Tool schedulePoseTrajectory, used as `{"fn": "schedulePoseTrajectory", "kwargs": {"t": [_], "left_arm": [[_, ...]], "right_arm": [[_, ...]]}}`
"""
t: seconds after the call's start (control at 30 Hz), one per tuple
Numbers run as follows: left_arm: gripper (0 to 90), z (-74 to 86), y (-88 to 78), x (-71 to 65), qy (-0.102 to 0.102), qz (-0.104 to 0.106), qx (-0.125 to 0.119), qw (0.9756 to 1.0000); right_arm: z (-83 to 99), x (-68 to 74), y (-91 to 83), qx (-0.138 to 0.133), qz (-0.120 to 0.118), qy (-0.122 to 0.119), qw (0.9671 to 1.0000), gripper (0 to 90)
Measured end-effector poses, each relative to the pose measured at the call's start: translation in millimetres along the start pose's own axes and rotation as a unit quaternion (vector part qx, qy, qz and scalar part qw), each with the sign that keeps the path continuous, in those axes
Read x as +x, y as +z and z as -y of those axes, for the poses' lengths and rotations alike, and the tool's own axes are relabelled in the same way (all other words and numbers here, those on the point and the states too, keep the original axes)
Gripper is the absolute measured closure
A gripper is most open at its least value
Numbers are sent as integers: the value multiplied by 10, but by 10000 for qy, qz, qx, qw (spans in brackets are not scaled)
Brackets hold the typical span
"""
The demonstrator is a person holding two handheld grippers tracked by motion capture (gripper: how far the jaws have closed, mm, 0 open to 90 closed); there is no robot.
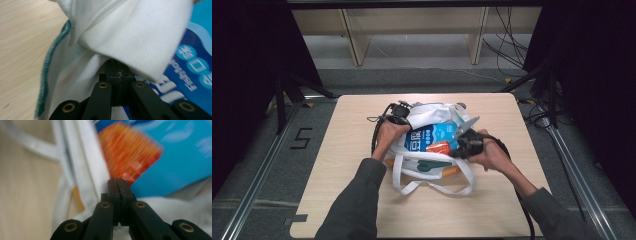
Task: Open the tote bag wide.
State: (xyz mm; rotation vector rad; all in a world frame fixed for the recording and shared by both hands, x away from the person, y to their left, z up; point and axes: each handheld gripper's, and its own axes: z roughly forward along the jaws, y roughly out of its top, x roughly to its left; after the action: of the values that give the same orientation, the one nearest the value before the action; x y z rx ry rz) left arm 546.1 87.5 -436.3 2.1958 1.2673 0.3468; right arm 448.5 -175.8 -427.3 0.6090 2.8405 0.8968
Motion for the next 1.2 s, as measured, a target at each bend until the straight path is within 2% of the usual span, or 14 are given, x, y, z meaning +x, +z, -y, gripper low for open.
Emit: {"fn": "schedulePoseTrajectory", "kwargs": {"t": [0.1, 0.13, 0.2, 0.3, 0.33, 0.4, 0.5, 0.53, 0.77, 0.9, 1.0, 1.07, 1.17, 1.2], "left_arm": [[894, -3, 57, 115, -477, 75, -76, 9988], [894, -4, 69, 140, -537, 119, -26, 9985], [891, 1, 32, 74, -351, -21, -57, 9994], [832, 21, -107, 53, -271, 142, -215, 9993], [831, 37, -238, 76, -364, 296, -470, 9978], [823, 53, -370, 119, -467, 408, -655, 9959], [823, 71, -469, 167, -584, 706, -730, 9931], [826, 77, -594, 207, -748, 869, -1007, 9883], [826, 153, -788, 329, -504, 657, -811, 9933], [825, 337, -637, 352, -305, 587, -364, 9971], [834, 436, -517, 333, -209, 737, -165, 9969], [832, 487, -433, 276, 230, 175, 197, 9994], [872, 512, -438, 322, 153, 317, 131, 9993], [872, 549, -434, 407, -101, 482, -2, 9988]], "right_arm": [[271, 133, 59, -201, -167, 291, 9992, 900], [305, 194, 91, -241, -1, 210, 9995, 900], [263, 231, 79, -247, 126, 164, 9995, 900], [197, 205, 9, -328, 161, 144, 9992, 900], [112, 138, -119, -601, 202, 173, 9978, 900], [14, 73, -237, -753, 296, 145, 9966, 900], [-119, -37, -309, -1067, 469, 106, 9931, 900], [-238, -131, -354, -1117, 556, 134, 9921, 900], [-484, -459, -267, -977, 1047, 317, 9892, 900], [-533, -703, -90, -686, 1069, 416, 9910, 895], [-512, -854, 71, -590, 1043, 555, 9912, 900], [-452, -1001, 234, -360, 1096, 891, 9893, 900], [-342, -1184, 405, 21, 1294, 860, 9878, 900], [-342, -1184, 405, 21, 1294, 860, 9878, 900]]}}
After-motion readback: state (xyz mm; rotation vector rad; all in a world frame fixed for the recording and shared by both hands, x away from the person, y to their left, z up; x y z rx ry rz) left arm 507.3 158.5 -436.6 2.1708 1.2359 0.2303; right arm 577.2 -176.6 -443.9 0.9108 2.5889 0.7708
